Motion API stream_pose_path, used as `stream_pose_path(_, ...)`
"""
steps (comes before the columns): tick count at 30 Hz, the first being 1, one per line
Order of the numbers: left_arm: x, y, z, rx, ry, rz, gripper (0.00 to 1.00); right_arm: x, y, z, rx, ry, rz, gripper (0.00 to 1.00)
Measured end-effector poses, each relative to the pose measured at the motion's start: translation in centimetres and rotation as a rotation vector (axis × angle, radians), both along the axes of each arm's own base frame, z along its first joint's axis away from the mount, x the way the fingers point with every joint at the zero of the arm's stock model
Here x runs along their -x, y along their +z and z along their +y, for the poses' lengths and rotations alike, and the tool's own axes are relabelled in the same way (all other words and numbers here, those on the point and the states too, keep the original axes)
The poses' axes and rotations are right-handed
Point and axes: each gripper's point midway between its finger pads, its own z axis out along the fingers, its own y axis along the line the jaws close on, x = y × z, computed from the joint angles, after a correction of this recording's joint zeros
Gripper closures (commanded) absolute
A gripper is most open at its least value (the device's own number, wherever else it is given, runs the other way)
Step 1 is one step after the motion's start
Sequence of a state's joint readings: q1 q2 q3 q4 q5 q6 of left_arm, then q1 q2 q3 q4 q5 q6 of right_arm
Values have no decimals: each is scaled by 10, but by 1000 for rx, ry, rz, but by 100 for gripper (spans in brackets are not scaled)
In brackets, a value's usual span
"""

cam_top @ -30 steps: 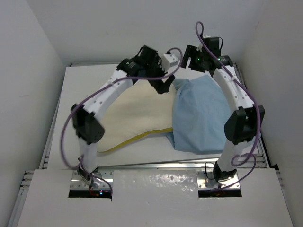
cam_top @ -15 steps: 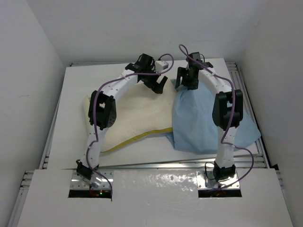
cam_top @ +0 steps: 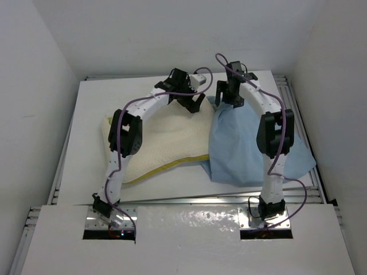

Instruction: Put the pillow into the pillowcase

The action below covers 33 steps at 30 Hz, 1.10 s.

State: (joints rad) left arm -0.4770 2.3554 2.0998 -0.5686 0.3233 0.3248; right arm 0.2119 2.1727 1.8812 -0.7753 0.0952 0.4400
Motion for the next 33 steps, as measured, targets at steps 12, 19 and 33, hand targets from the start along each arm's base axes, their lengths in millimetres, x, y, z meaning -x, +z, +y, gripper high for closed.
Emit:
stream_pose_path(12, -62, 6, 15, 24, 176, -118, 0, -5, 52, -9, 29, -21, -108, 19)
stream_pose_path(19, -44, -43, 12, 53, 86, 17, 27, -4, 27, 2, -29, -32, -46, 24)
stream_pose_path(33, 23, -23, 2, 20, -215, 91, 100, -10, -24, 7, -91, -29, 43, 100)
